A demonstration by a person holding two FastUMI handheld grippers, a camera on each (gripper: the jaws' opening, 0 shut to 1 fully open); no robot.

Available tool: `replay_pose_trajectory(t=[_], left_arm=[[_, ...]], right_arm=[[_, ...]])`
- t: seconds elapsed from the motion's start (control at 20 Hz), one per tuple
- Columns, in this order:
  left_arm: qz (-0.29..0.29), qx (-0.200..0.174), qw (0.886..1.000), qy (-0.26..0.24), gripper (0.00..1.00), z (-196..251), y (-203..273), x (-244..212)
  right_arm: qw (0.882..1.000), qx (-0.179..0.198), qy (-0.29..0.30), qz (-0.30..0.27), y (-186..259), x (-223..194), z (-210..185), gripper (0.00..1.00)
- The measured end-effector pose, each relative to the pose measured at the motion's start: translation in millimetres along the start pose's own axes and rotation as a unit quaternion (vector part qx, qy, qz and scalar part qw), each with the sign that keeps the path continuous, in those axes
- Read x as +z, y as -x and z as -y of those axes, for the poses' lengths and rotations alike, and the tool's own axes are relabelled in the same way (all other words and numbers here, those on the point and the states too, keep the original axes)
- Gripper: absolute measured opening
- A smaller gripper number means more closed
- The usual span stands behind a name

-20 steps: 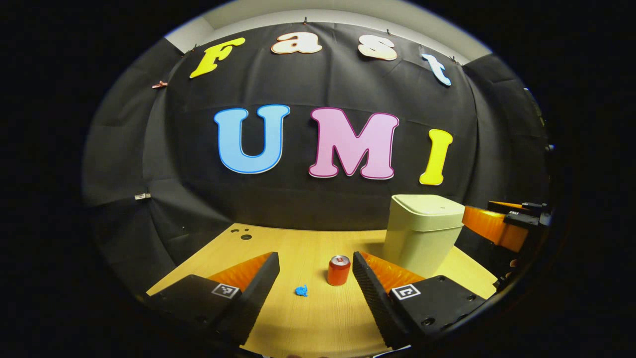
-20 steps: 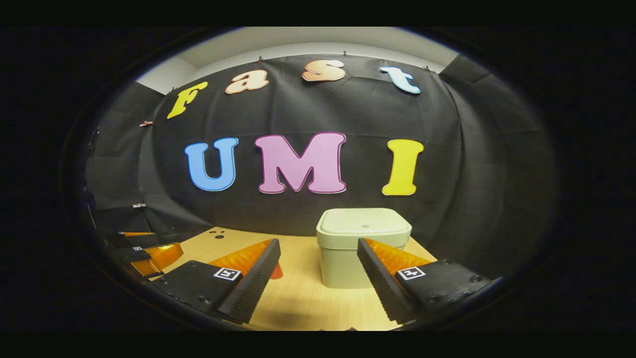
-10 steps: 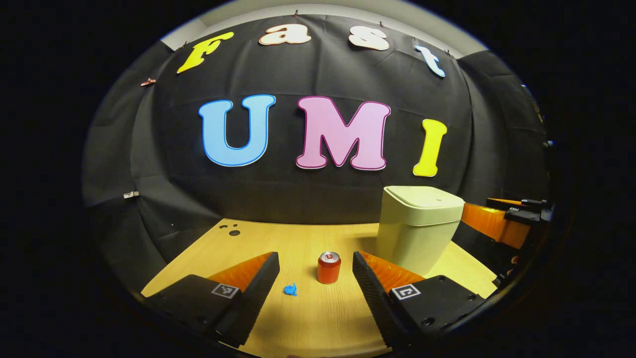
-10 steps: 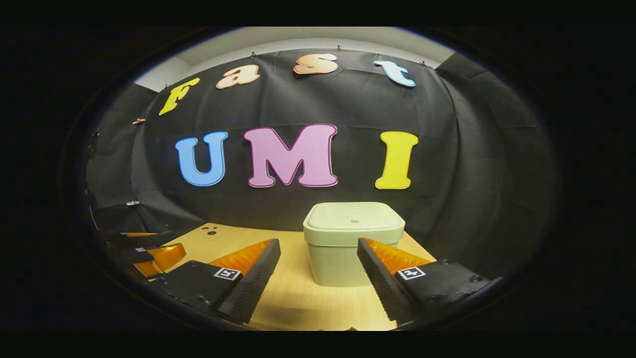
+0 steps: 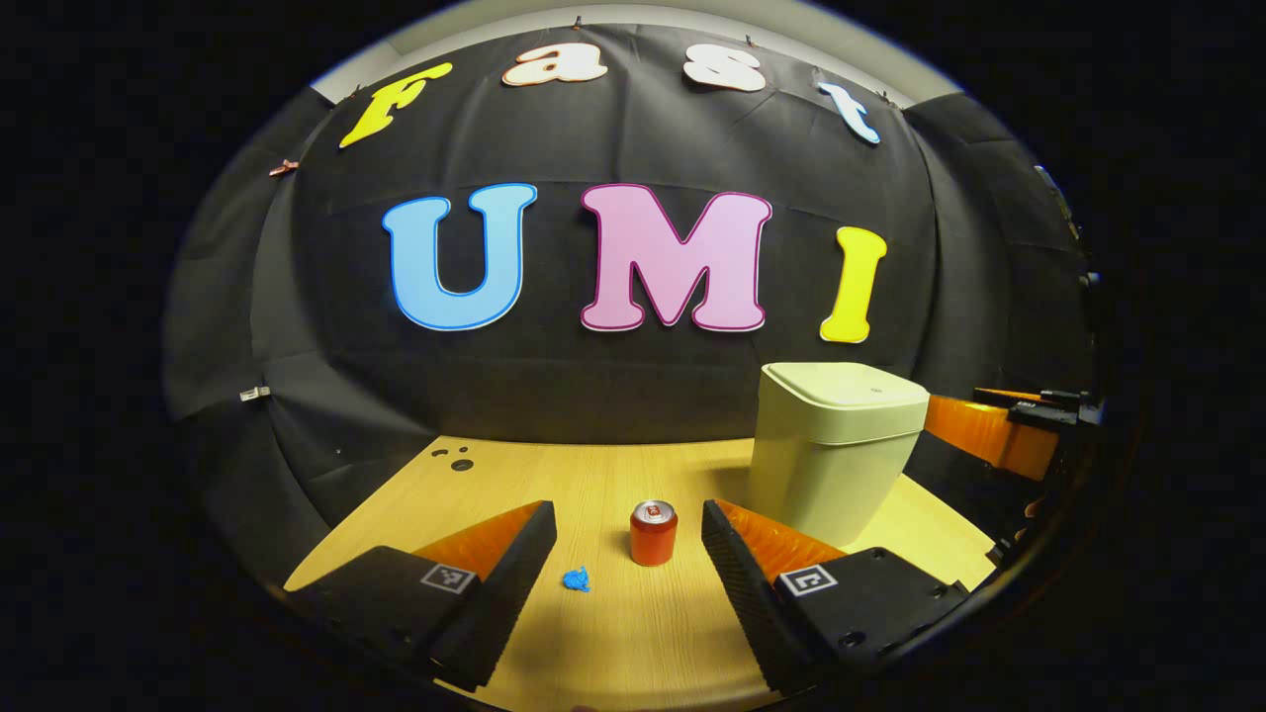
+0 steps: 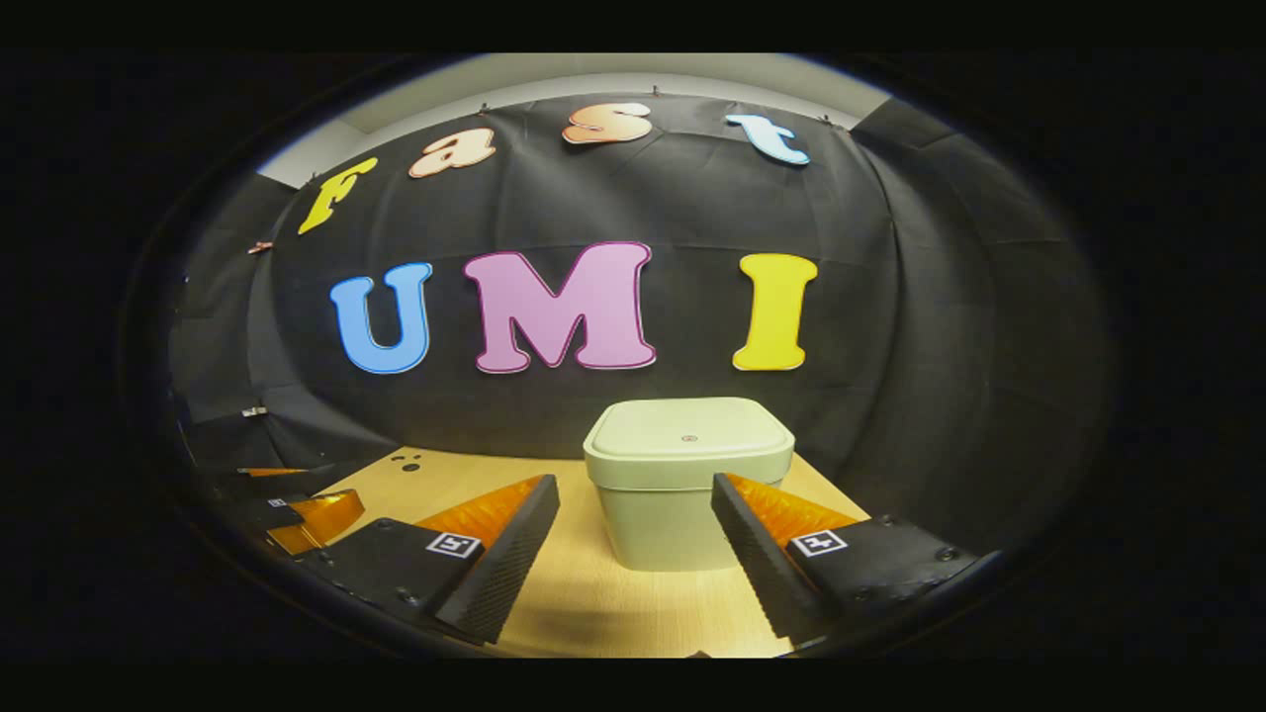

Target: Press the lid of the desktop garbage bin to open it, pick up the crumpled paper on the desktop and throw it into the bin, then pick up the pop can on the desktop and drop it into the bin, and finally close the garbage bin lid.

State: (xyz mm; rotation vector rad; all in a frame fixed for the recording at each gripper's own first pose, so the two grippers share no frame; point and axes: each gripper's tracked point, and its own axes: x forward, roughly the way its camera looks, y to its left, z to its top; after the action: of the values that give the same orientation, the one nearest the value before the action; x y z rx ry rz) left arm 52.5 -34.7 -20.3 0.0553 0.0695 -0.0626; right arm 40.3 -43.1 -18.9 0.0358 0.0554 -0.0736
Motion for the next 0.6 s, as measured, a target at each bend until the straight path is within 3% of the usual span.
replay_pose_trajectory(t=[0.3,0.45,0.5,0.55,0.6], left_arm=[[-0.002,0.010,1.000,-0.006,0.95,-3.6,-2.7,-1.5],[-0.010,0.015,1.000,-0.011,0.96,-6.6,-3.6,-4.0],[-0.010,0.018,1.000,-0.013,0.96,-7.3,-3.6,-3.1],[-0.010,0.019,1.000,-0.014,0.96,-7.8,-4.2,-2.1],[-0.011,0.018,1.000,-0.013,0.96,-8.9,-7.1,-0.2]], right_arm=[[1.000,0.005,0.007,0.003,2.6,0.4,-3.5,0.93],[1.000,0.001,0.015,0.004,5.3,-0.8,-2.8,0.75],[1.000,0.002,0.015,0.004,5.7,-0.5,-3.7,0.64],[1.000,0.002,0.016,0.004,6.6,-0.4,-3.5,0.65],[1.000,0.002,0.017,0.004,7.8,-0.6,-4.0,0.55]])
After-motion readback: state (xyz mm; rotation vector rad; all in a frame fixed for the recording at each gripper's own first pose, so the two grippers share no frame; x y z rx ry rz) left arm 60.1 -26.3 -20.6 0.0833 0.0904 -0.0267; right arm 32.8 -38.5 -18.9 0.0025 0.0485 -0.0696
